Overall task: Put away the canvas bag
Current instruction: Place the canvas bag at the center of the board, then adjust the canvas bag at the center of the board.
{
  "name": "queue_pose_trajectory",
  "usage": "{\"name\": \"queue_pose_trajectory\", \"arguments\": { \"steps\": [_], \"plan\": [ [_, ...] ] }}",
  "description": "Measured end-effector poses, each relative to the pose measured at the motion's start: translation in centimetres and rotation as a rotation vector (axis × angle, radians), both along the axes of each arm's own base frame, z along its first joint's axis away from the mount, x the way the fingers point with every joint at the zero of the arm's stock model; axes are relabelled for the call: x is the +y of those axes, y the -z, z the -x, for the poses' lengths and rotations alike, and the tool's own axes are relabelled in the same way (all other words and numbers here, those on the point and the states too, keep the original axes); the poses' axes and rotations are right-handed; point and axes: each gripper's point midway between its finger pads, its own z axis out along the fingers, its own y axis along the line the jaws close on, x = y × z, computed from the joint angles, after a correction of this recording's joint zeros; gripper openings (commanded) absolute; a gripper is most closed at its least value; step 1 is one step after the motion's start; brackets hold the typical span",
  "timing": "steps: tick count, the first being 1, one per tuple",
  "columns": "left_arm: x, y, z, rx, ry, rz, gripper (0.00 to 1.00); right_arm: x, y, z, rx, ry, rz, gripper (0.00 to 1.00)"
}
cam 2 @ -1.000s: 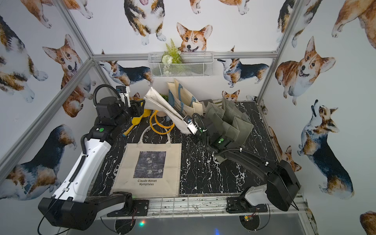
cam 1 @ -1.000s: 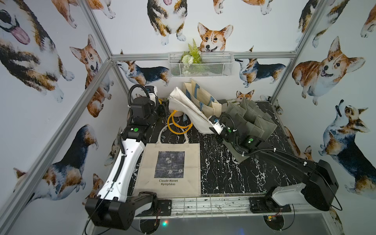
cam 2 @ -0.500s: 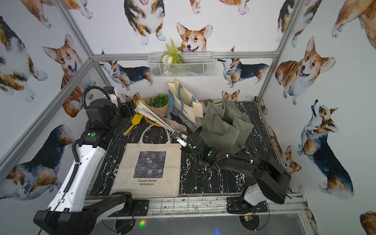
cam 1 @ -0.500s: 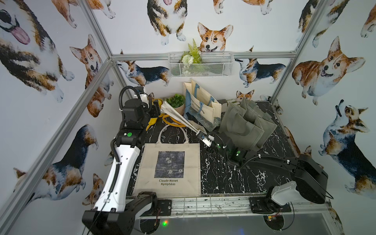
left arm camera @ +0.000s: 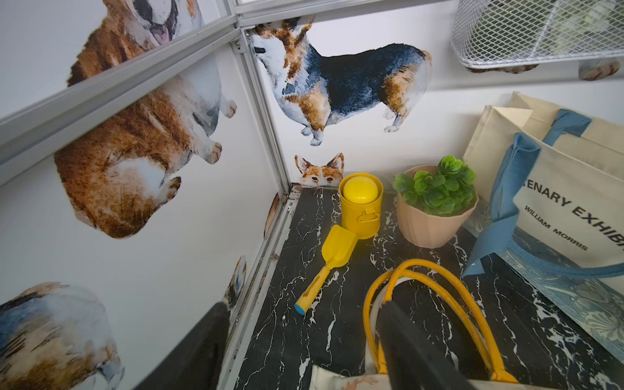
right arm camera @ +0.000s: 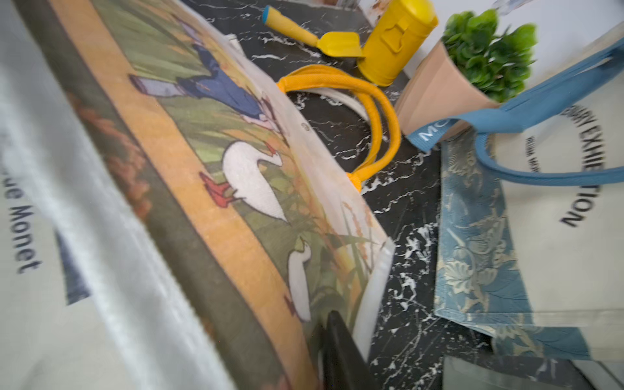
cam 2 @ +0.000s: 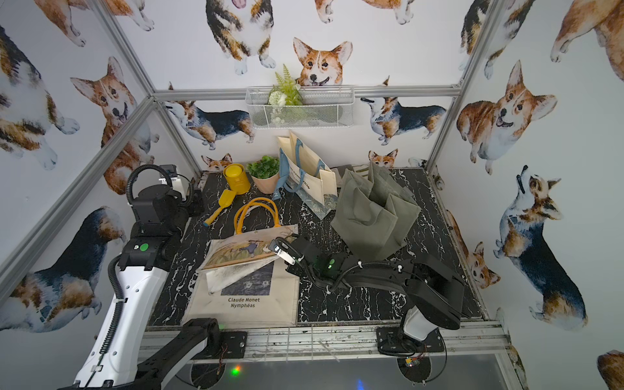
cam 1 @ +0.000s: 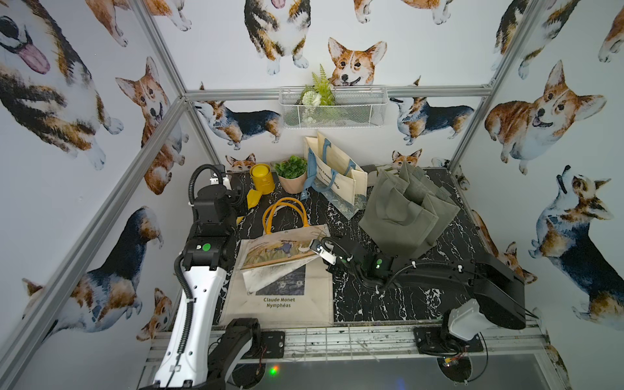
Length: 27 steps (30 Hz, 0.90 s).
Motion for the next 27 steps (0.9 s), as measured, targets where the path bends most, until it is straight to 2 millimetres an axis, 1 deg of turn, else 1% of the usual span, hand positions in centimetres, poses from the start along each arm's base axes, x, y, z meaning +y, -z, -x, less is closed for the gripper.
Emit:
{"name": "queue_pose_trajectory", "arguments": {
  "steps": [1, 2, 3, 6, 8, 11, 13, 15, 17, 18, 21, 23, 25, 27],
  "plan": [
    [-0.2, -0.1, 0.0, 0.001, 0.013, 0.004, 0.73, 0.3, 0.1, 0.7, 0.045, -0.023, -0.001, 0.59],
    [-0.4, -0.1, 0.0, 0.003, 0.022, 0.006, 0.73, 0.4, 0.2, 1.3, 0.083, -0.042, 0.001, 0.62],
    [-0.6, 0.1, 0.1, 0.010, 0.036, 0.012, 0.73, 0.7, 0.3, 2.0, 0.129, -0.068, 0.005, 0.68],
    [-1.1, 1.2, 0.1, 0.052, 0.060, 0.042, 0.71, 1.2, 0.5, 3.7, 0.247, -0.117, 0.030, 0.70],
    [-1.2, 2.4, 0.1, 0.096, 0.046, 0.078, 0.72, 1.0, 0.6, 4.6, 0.304, -0.133, 0.066, 0.72],
    [-1.6, 4.3, -0.1, 0.173, 0.037, 0.157, 0.74, -0.7, 0.6, 6.1, 0.376, -0.148, 0.120, 0.75],
    [-2.0, 6.4, -0.3, 0.251, 0.028, 0.224, 0.76, -2.3, 0.0, 7.1, 0.414, -0.154, 0.128, 0.78],
    [-2.8, 8.8, -0.2, 0.334, 0.030, 0.295, 0.76, -3.5, -0.7, 7.4, 0.458, -0.149, 0.115, 0.78],
    [-3.3, 10.7, 0.2, 0.392, 0.024, 0.355, 0.76, -4.7, -1.1, 6.3, 0.493, -0.091, 0.092, 0.78],
    [-3.4, 11.7, 0.5, 0.414, 0.017, 0.386, 0.77, -5.3, -1.1, 5.3, 0.537, -0.046, 0.067, 0.77],
    [-3.4, 14.6, 1.3, 0.481, -0.026, 0.468, 0.78, -6.7, -0.4, 2.5, 0.657, 0.081, 0.003, 0.77],
    [-3.5, 17.3, 2.2, 0.538, -0.065, 0.534, 0.80, -6.7, 1.1, 0.8, 0.760, 0.153, -0.033, 0.76],
    [-3.2, 19.6, 3.3, 0.587, -0.115, 0.594, 0.80, -6.2, 2.7, 0.0, 0.856, 0.185, -0.045, 0.75],
    [-2.8, 21.3, 4.0, 0.616, -0.161, 0.645, 0.81, -5.6, 3.8, -0.9, 0.946, 0.208, -0.067, 0.73]
  ]
}}
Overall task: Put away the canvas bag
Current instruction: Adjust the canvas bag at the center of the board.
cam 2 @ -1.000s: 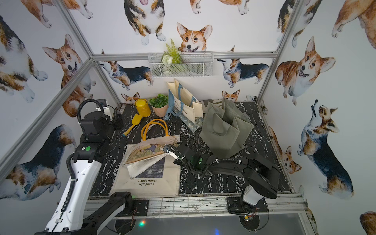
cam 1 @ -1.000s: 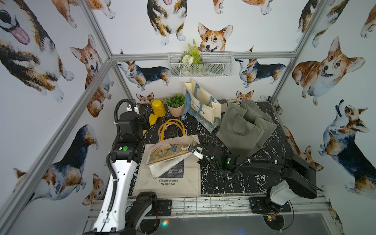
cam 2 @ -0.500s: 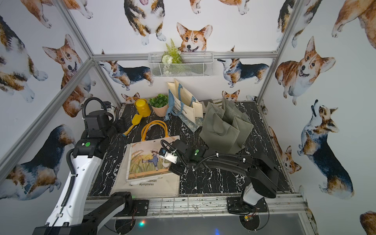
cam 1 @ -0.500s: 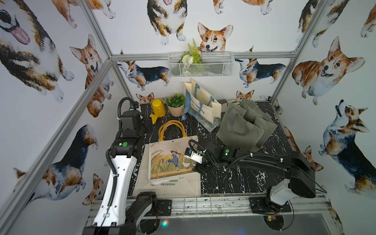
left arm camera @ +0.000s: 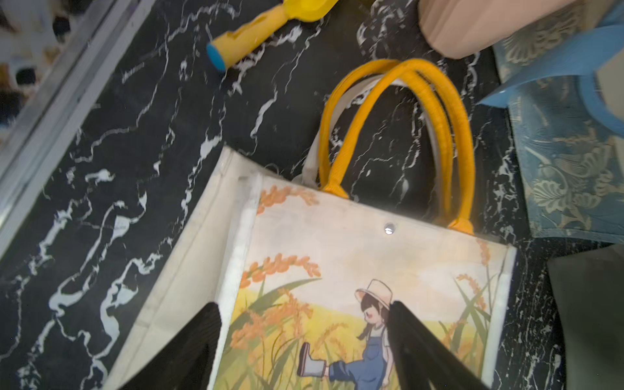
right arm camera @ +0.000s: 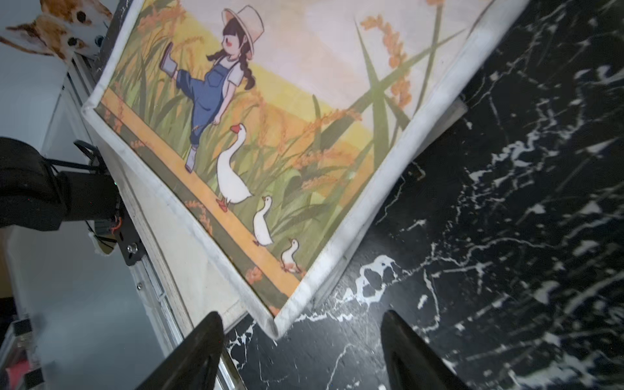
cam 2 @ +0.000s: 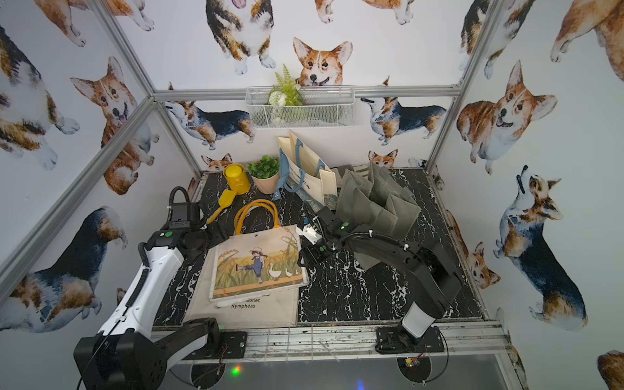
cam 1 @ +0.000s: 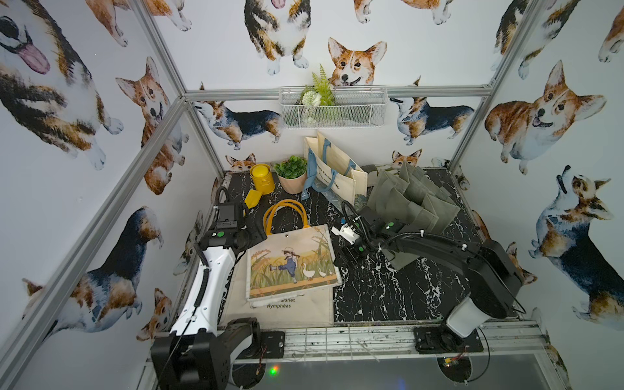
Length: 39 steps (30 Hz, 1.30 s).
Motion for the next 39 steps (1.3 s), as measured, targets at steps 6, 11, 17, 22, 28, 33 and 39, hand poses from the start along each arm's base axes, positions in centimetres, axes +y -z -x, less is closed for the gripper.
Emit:
{"name": "queue_pose_trajectory", "arguments": {
  "steps": [6, 11, 17, 22, 28, 33, 39],
  "plan": [
    [0.5, 3.2, 1.0, 0.078, -0.069, 0.064, 0.83, 1.5, 3.9, -3.2, 0.258, 0.116, -0.090, 0.67],
    [0.7, 5.5, 1.3, 0.126, -0.078, 0.070, 0.84, 3.3, 4.6, -3.5, 0.343, 0.114, -0.166, 0.40],
    [1.0, 5.5, 0.9, 0.107, -0.056, 0.038, 0.84, 3.9, 4.7, -3.8, 0.407, 0.151, -0.190, 0.00],
    [1.6, 3.7, 0.2, 0.043, -0.026, -0.019, 0.83, 3.9, 1.1, -3.5, 0.391, 0.161, -0.241, 0.00],
    [1.8, 1.7, -1.0, -0.002, 0.016, -0.053, 0.82, 4.7, -0.1, -0.3, 0.421, 0.137, -0.229, 0.00],
    [1.1, 0.3, -1.6, -0.024, 0.074, -0.078, 0.82, 5.4, 1.5, 3.3, 0.486, 0.139, -0.156, 0.00],
    [-0.1, 0.2, -1.6, -0.010, 0.129, -0.087, 0.78, 4.1, 4.6, 3.9, 0.542, 0.239, -0.077, 0.22]
  ]
}}
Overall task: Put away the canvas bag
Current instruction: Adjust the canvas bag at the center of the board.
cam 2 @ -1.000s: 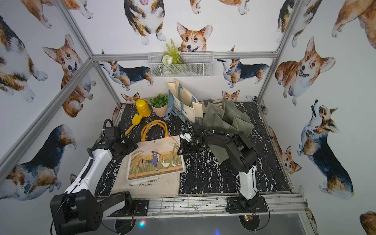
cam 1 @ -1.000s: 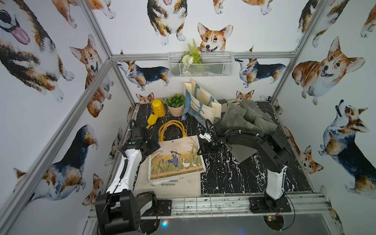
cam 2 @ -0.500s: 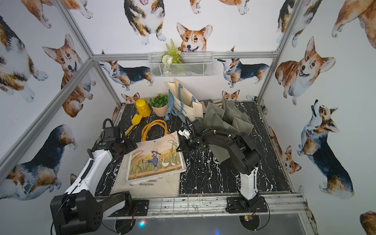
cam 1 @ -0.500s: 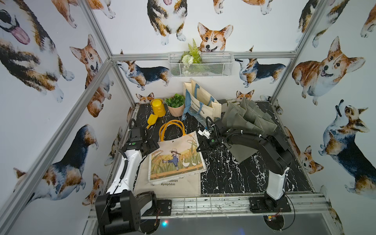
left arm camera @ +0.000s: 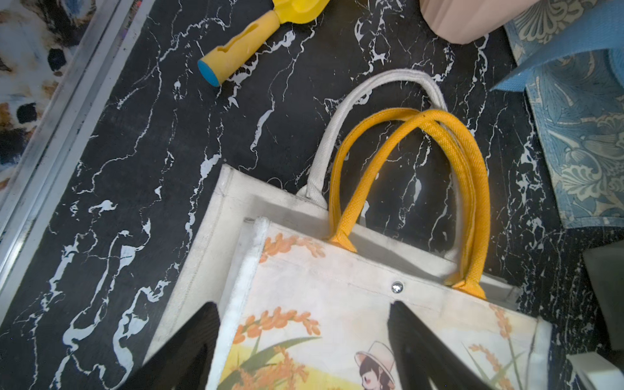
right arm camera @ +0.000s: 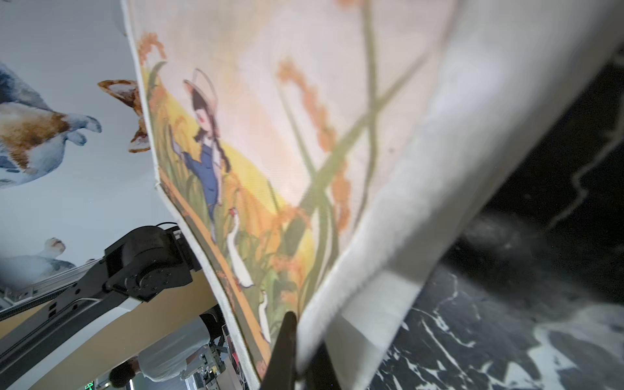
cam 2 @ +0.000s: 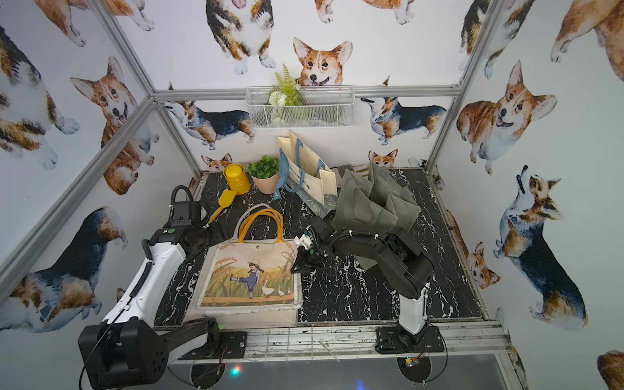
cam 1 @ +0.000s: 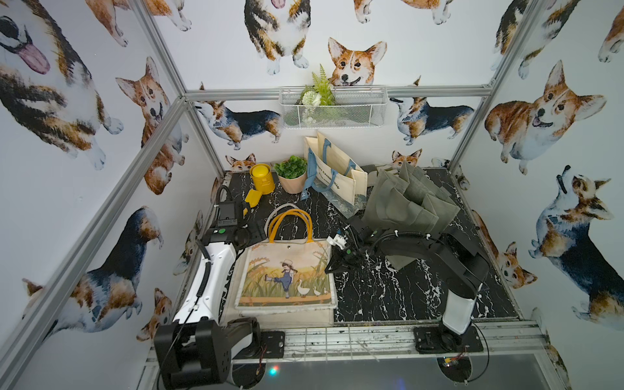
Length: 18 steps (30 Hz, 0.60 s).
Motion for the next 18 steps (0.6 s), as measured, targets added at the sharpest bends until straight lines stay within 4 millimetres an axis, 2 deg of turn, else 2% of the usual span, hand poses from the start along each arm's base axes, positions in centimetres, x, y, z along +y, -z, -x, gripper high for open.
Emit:
{"name": "queue_pose_trajectory", "arguments": {
  "steps": [3, 5, 9, 13, 18],
  "plan": [
    [-0.6, 1.0, 0.5, 0.029, 0.014, 0.014, 0.77, -0.3, 0.9, 0.2, -0.002, -0.003, 0.045, 0.29],
    [-0.9, 1.7, 1.1, 0.051, 0.007, 0.038, 0.74, -0.6, 0.4, -0.4, -0.054, -0.011, 0.081, 0.38],
    [-1.5, 3.4, 2.4, 0.081, -0.035, 0.094, 0.68, -2.3, -2.7, -2.1, -0.276, -0.031, 0.127, 0.44],
    [-3.4, 6.0, 4.2, 0.155, -0.046, 0.158, 0.66, -4.0, -5.4, -2.9, -0.469, -0.064, 0.145, 0.50],
    [-5.2, 8.7, 4.6, 0.210, -0.035, 0.186, 0.67, -6.0, -8.6, -4.8, -0.715, -0.091, 0.183, 0.65]
  ]
}}
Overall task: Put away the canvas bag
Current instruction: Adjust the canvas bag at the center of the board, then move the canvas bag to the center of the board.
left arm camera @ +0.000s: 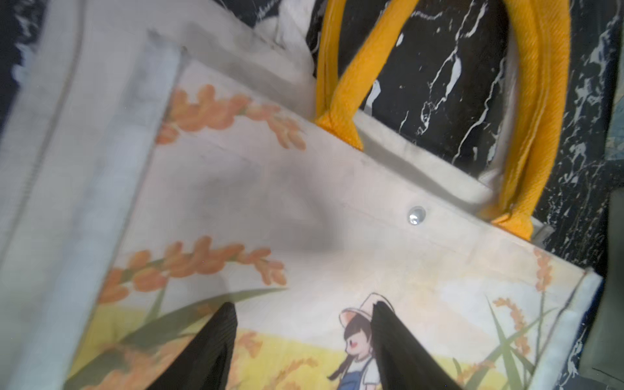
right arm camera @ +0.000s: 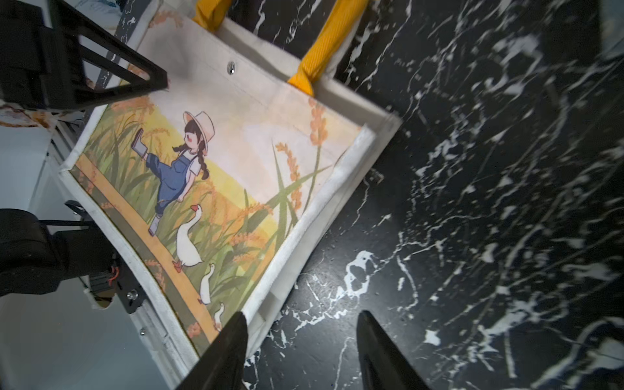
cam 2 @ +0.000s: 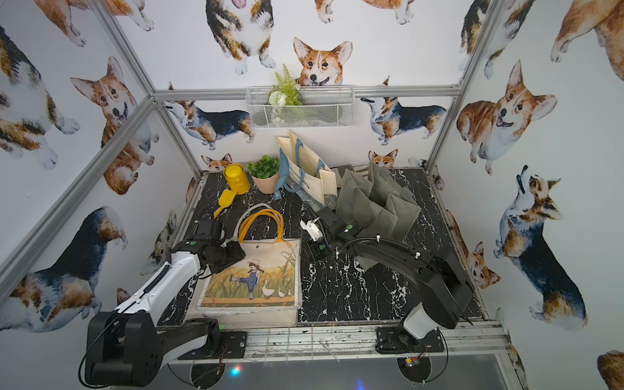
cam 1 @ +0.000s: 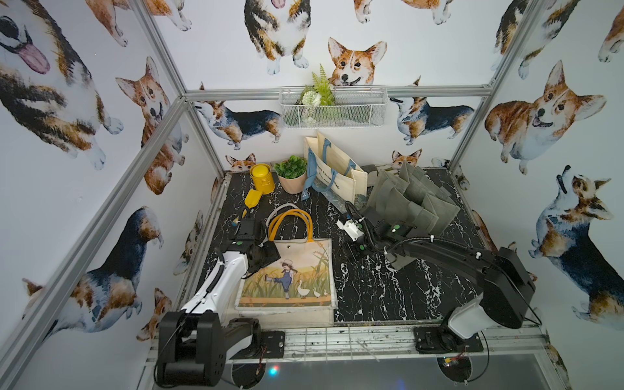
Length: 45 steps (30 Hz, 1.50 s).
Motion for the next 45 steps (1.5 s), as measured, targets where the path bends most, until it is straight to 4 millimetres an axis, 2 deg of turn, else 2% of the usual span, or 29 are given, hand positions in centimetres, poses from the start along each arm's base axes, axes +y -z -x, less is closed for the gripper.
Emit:
{"name": "queue_pose_trajectory", "arguments": {
  "steps": [2, 5, 8, 10, 12, 14, 16, 18, 23, 27, 30, 32, 34, 38, 41, 45],
  "plan": [
    [0.0, 1.5, -0.1, 0.031, -0.013, 0.001, 0.69, -0.9, -1.3, -1.3, -0.076, 0.002, 0.017, 0.67],
    [-0.1, 3.3, -0.6, 0.068, -0.012, -0.003, 0.69, -3.1, -3.8, -4.2, -0.164, 0.059, 0.034, 0.67],
    [-0.3, 3.5, -1.8, 0.053, -0.009, -0.002, 0.70, -6.0, -6.3, -6.6, -0.232, 0.133, 0.054, 0.74],
    [-0.4, 3.1, -2.7, 0.031, -0.003, -0.003, 0.70, -7.5, -8.5, -7.2, -0.284, 0.151, 0.059, 0.82],
    [-0.6, 2.0, -3.5, -0.011, 0.019, -0.017, 0.71, -8.6, -11.4, -7.4, -0.350, 0.158, 0.053, 0.91],
    [-1.4, -0.3, -4.5, -0.091, 0.062, -0.025, 0.72, -10.1, -14.2, -7.6, -0.425, 0.180, 0.056, 1.00],
    [-2.6, -3.4, -5.3, -0.213, 0.137, -0.045, 0.74, -12.0, -16.3, -7.8, -0.488, 0.216, 0.071, 1.00],
    [-4.0, -6.3, -5.6, -0.342, 0.223, -0.068, 0.74, -14.6, -17.5, -8.2, -0.509, 0.274, 0.091, 1.00],
    [-6.6, -11.7, -5.9, -0.609, 0.419, -0.136, 0.75, -22.2, -17.3, -9.3, -0.454, 0.452, 0.188, 1.00],
    [-9.4, -15.2, -6.7, -0.758, 0.575, -0.184, 0.76, -24.6, -17.0, -8.7, -0.418, 0.485, 0.232, 1.00],
    [-12.2, -18.6, -7.4, -0.870, 0.693, -0.196, 0.77, -26.3, -16.6, -8.1, -0.386, 0.517, 0.258, 1.00],
    [-14.3, -20.5, -7.4, -0.949, 0.777, -0.186, 0.78, -27.0, -16.6, -7.6, -0.371, 0.535, 0.245, 1.00],
    [-15.9, -21.4, -7.2, -1.002, 0.846, -0.174, 0.78, -27.2, -16.4, -6.9, -0.355, 0.539, 0.220, 1.00],
    [-18.3, -21.8, -7.0, -1.064, 0.951, -0.137, 0.79, -27.3, -14.8, -5.8, -0.301, 0.543, 0.190, 1.00],
    [-19.7, -21.8, -7.2, -1.081, 1.006, -0.112, 0.79, -27.3, -13.0, -5.6, -0.252, 0.546, 0.184, 1.00],
    [-21.2, -22.7, -7.0, -1.128, 1.067, -0.083, 0.79, -27.1, -11.6, -5.6, -0.216, 0.550, 0.169, 1.00]
  ]
}}
